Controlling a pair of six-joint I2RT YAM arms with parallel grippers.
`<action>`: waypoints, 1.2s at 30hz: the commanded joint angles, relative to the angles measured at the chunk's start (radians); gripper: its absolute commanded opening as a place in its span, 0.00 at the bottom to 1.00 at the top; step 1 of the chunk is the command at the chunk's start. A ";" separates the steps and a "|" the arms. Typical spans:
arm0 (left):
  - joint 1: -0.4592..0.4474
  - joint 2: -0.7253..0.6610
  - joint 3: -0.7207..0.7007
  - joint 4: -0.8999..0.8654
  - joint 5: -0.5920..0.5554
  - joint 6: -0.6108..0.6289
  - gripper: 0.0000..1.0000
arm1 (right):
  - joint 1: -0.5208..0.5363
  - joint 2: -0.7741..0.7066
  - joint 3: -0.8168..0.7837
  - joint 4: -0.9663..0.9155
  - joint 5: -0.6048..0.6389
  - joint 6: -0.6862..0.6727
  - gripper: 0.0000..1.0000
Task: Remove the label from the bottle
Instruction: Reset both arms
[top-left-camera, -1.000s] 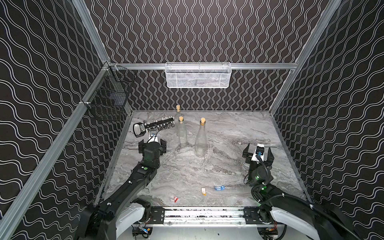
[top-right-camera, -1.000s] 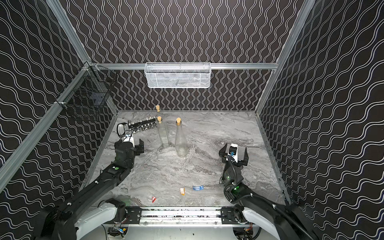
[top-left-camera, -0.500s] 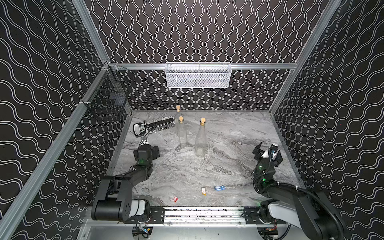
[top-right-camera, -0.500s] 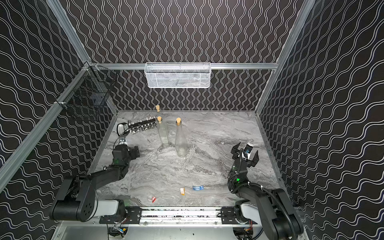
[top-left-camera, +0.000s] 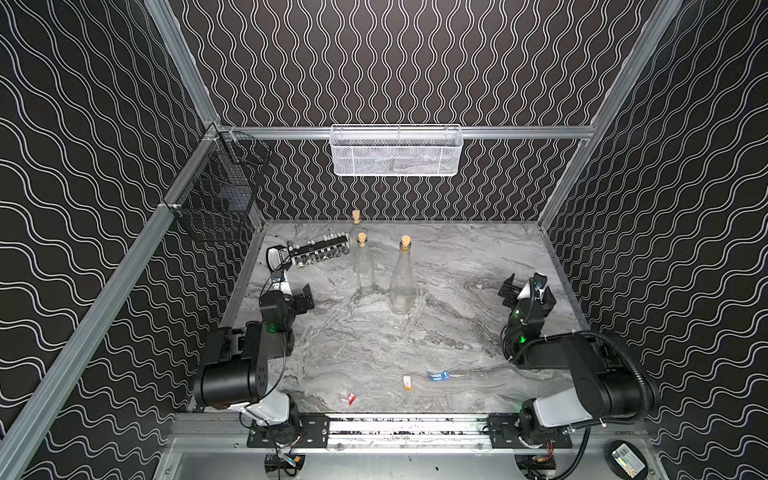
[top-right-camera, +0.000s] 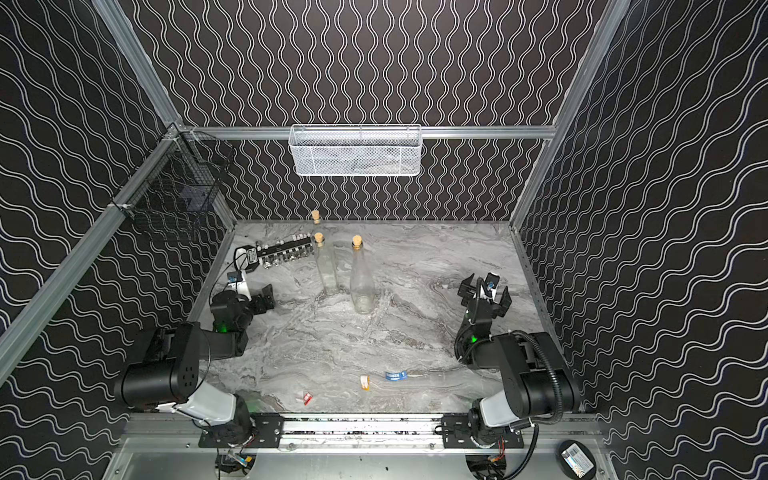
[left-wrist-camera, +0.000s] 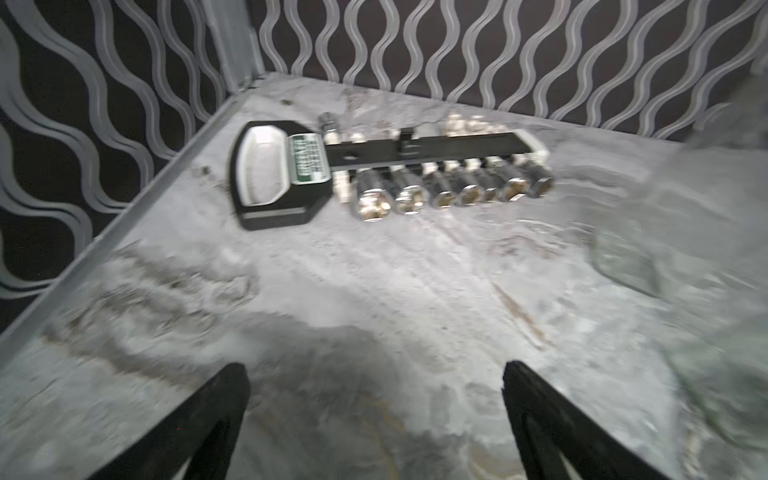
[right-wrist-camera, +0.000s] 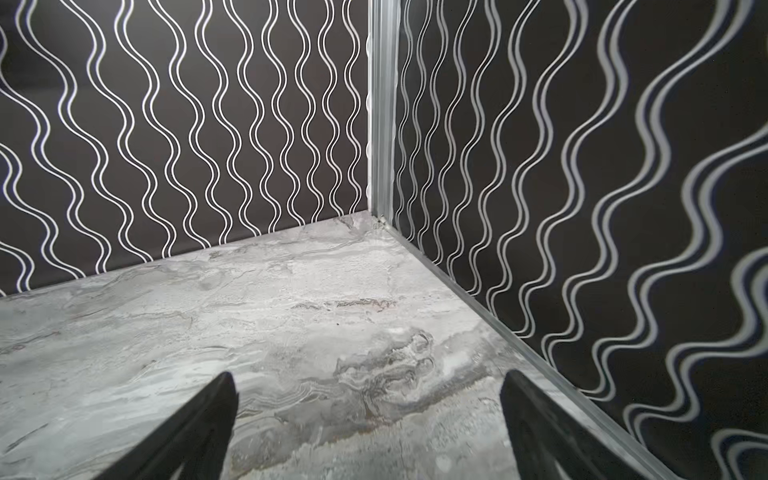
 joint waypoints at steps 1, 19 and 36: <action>-0.003 0.003 -0.014 0.092 0.070 0.032 0.99 | -0.059 -0.011 0.026 -0.152 -0.207 0.074 1.00; -0.239 0.108 0.017 0.111 -0.310 0.159 0.99 | -0.077 0.046 -0.036 0.022 -0.355 0.017 1.00; -0.242 0.115 0.020 0.121 -0.314 0.165 0.99 | -0.077 0.045 -0.036 0.020 -0.353 0.017 1.00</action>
